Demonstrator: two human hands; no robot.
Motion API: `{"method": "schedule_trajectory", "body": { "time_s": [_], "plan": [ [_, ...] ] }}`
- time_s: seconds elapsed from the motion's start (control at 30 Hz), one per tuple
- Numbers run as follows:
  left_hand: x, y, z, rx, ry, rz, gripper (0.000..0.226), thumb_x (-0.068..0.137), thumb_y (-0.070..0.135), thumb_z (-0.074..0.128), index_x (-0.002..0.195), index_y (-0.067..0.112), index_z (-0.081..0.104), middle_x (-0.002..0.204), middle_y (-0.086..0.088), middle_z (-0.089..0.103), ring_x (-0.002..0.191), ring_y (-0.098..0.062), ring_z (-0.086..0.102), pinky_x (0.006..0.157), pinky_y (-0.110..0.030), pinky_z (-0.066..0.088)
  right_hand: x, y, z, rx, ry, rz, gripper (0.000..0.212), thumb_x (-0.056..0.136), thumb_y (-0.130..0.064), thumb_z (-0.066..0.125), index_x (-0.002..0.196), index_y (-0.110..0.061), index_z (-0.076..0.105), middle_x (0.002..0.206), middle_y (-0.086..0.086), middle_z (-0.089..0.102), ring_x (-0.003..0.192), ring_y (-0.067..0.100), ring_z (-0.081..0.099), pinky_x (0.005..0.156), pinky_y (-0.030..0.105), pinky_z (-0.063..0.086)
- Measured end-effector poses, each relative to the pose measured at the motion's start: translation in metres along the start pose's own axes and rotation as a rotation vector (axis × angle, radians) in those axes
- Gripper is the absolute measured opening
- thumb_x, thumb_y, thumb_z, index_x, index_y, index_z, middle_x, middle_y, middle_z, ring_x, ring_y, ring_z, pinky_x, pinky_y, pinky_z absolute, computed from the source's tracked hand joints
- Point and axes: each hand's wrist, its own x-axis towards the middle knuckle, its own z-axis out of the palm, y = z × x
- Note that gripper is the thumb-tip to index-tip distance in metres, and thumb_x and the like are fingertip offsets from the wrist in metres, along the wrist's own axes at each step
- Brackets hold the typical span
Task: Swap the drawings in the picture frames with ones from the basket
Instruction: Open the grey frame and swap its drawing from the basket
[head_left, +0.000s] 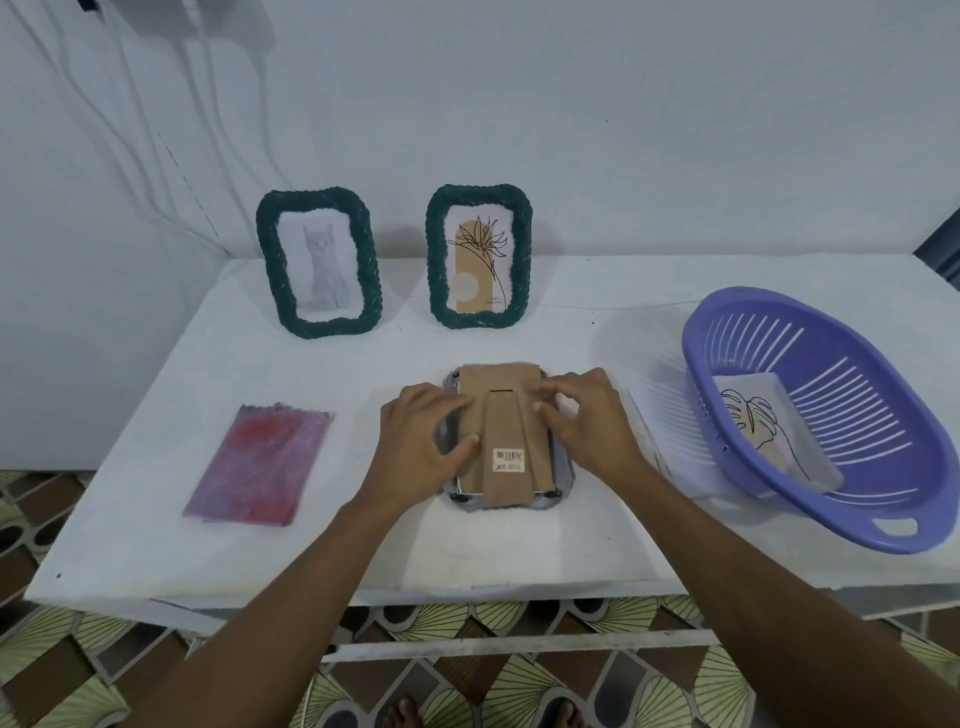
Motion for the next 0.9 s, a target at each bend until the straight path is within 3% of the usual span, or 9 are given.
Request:
{"method": "schedule_trajectory", "body": {
  "time_s": [0.07, 0.2, 0.63, 0.9],
  "plan": [
    [-0.003, -0.002, 0.003, 0.140, -0.005, 0.039, 0.043, 0.082, 0.049, 0.056, 0.115, 0.024, 0.067, 0.116, 0.008, 0.065, 0.120, -0.015, 0.046, 0.099, -0.041, 0.033, -0.003, 0.006, 0.004, -0.130, 0.037, -0.078, 0.020, 0.084, -0.025, 0.070, 0.104, -0.028, 0.072, 0.097, -0.008, 0.071, 0.098, 0.017, 0.047, 0.084, 0.046, 0.045],
    [-0.009, -0.004, 0.008, 0.280, 0.005, 0.063, 0.037, 0.086, 0.047, 0.053, 0.109, 0.024, 0.068, 0.118, 0.008, 0.065, 0.124, -0.017, 0.044, 0.102, -0.044, 0.030, -0.008, 0.015, 0.012, -0.265, 0.062, -0.164, 0.019, 0.086, -0.028, 0.066, 0.104, -0.026, 0.072, 0.101, -0.005, 0.071, 0.098, 0.022, 0.049, 0.078, 0.044, 0.045],
    [-0.008, -0.003, 0.011, 0.155, 0.041, 0.016, 0.047, 0.080, 0.053, 0.056, 0.111, 0.020, 0.067, 0.116, 0.006, 0.066, 0.122, -0.015, 0.047, 0.102, -0.043, 0.034, -0.012, 0.019, 0.015, -0.213, 0.070, -0.169, 0.014, 0.085, -0.028, 0.068, 0.096, -0.021, 0.074, 0.099, -0.005, 0.067, 0.097, 0.018, 0.048, 0.078, 0.043, 0.047],
    [0.014, -0.006, 0.007, 0.058, -0.009, 0.000, 0.027, 0.084, 0.045, 0.055, 0.097, 0.025, 0.069, 0.114, 0.010, 0.058, 0.119, -0.010, 0.041, 0.098, -0.036, 0.030, 0.001, 0.013, 0.012, -0.188, 0.016, -0.075, 0.009, 0.083, -0.031, 0.069, 0.089, -0.026, 0.073, 0.101, -0.007, 0.058, 0.102, 0.016, 0.044, 0.085, 0.040, 0.038]
  ]
}}
